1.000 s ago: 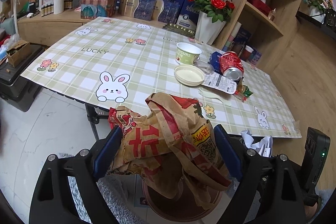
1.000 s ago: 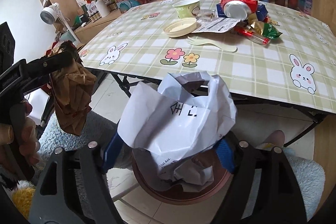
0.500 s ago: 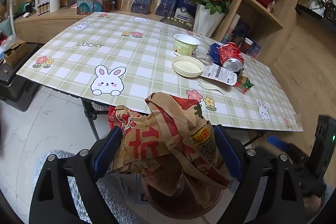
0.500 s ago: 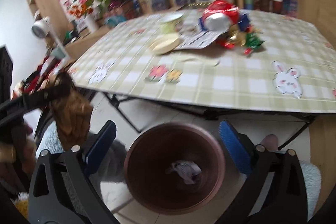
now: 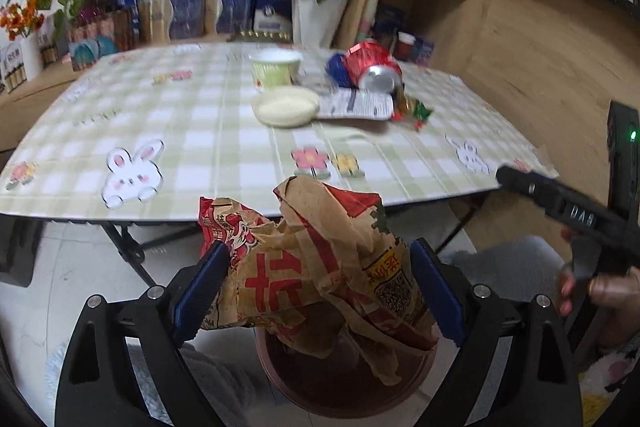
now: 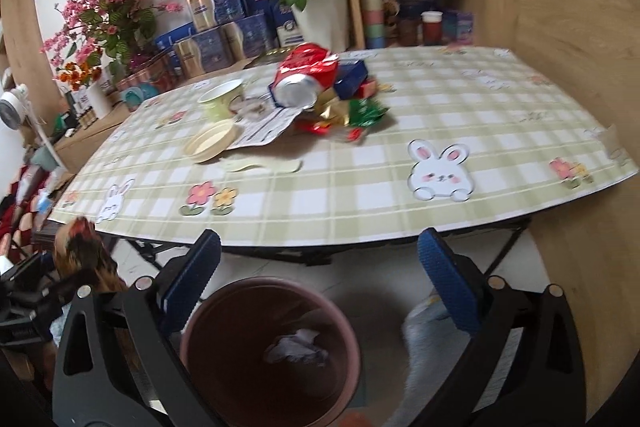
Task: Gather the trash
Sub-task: 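Carry both bags down over the brown bin and open both tools, then reach the left tool to the table and grasp the round beige lid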
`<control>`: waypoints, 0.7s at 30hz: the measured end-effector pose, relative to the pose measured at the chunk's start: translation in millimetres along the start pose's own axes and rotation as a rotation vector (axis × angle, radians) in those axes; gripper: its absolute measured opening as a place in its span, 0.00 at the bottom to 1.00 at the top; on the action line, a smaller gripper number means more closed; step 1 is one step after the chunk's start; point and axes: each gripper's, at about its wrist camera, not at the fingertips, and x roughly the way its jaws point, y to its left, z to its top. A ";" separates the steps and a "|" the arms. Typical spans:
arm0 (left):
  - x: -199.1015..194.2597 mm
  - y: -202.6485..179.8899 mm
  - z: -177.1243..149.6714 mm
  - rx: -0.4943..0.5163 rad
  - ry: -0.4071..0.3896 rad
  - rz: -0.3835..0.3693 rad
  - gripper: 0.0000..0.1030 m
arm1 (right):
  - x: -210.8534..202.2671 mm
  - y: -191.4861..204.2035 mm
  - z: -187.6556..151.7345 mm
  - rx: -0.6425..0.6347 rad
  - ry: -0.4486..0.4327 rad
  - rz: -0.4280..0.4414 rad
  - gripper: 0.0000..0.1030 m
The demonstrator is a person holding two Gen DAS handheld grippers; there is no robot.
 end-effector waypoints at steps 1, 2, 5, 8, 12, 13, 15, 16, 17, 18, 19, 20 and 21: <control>3.9 -1.8 -1.0 0.010 0.015 -0.011 0.86 | 0.1 0.2 -0.5 -0.004 0.001 -0.003 0.95; 6.2 -3.9 -1.0 0.016 0.024 -0.020 0.86 | 1.3 1.4 -0.6 -0.006 0.008 -0.003 0.95; 14.1 -11.5 -3.9 0.051 0.052 -0.033 0.87 | 3.5 3.8 -2.5 -0.010 0.024 0.005 0.95; 19.6 -15.5 -6.0 0.076 0.074 -0.035 0.87 | 4.0 5.6 -3.6 -0.018 0.029 0.004 0.95; 21.7 -14.3 -7.5 0.066 0.088 -0.049 0.90 | 3.9 4.3 -4.2 -0.010 0.033 -0.004 0.95; 22.8 -12.7 -7.4 0.056 0.091 -0.053 0.91 | 4.2 3.5 -4.5 -0.006 0.036 -0.007 0.95; 23.2 -9.5 -7.3 0.040 0.091 -0.049 0.91 | 5.2 2.8 -4.6 -0.003 0.040 -0.008 0.95; 22.7 -8.6 -6.9 0.033 0.088 -0.043 0.91 | 5.6 3.0 -5.0 -0.004 0.043 -0.008 0.95; 21.5 -7.1 -7.3 0.026 0.082 -0.037 0.91 | 5.7 2.8 -5.0 -0.004 0.044 -0.008 0.95; 20.3 -5.4 -7.2 0.017 0.077 -0.029 0.91 | 6.1 3.2 -5.2 -0.006 0.046 -0.008 0.95; 19.3 -3.0 -7.0 0.005 0.070 -0.020 0.91 | 6.4 3.0 -5.3 -0.007 0.047 -0.008 0.95; 18.5 -0.1 -6.8 -0.008 0.066 -0.009 0.91 | 6.7 3.5 -5.6 -0.008 0.049 -0.007 0.95; 18.0 3.9 -6.4 -0.026 0.062 0.004 0.91 | 6.9 3.6 -5.7 -0.009 0.049 -0.007 0.95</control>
